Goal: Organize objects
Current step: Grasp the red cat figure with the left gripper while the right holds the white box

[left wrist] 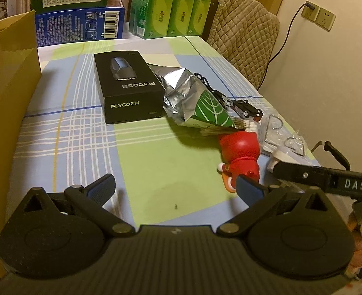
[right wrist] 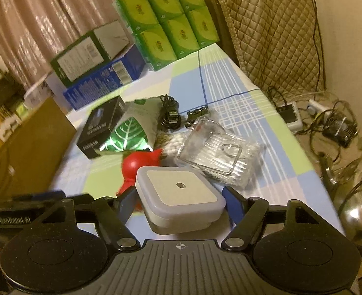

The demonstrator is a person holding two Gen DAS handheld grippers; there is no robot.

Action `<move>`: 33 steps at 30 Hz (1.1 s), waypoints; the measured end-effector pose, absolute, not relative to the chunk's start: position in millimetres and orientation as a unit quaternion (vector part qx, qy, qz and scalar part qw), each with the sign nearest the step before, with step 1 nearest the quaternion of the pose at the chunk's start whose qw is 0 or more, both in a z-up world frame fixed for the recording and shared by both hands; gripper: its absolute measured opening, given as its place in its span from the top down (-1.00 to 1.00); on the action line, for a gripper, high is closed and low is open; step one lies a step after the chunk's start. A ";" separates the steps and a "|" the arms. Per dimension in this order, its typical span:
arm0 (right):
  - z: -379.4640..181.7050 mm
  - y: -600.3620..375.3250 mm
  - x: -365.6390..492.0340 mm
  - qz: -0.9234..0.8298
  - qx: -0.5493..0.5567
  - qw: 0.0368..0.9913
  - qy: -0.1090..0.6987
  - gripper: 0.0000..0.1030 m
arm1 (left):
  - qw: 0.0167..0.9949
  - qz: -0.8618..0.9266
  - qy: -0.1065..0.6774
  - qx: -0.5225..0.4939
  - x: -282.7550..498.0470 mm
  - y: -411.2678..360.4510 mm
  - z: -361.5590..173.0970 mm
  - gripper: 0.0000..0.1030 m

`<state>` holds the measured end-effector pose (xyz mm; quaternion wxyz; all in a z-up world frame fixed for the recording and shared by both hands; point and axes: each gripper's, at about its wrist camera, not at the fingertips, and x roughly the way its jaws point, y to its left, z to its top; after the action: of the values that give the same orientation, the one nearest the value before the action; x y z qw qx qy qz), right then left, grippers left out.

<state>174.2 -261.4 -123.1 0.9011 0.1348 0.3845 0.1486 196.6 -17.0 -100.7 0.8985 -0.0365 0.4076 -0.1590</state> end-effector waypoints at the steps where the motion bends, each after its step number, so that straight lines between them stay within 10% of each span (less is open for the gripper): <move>1: -122.3 -260.2 173.4 0.146 0.126 0.903 0.384 -0.39 | 0.899 -0.159 0.407 -0.036 196.3 -17.3 -100.6 -0.98; 12: -121.1 -248.2 182.2 0.161 0.129 0.898 0.389 -0.38 | 0.899 -0.158 0.407 -0.039 195.4 -14.1 -99.2 -0.96; 33: -114.1 -284.5 155.2 0.094 0.120 0.906 0.395 -0.38 | 0.869 -0.244 0.431 0.019 233.8 -94.1 -115.7 0.09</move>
<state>155.2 -284.5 -114.1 0.9061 0.1196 0.3947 0.0939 233.8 -94.1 -115.7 0.8686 0.0187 0.4307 -0.2441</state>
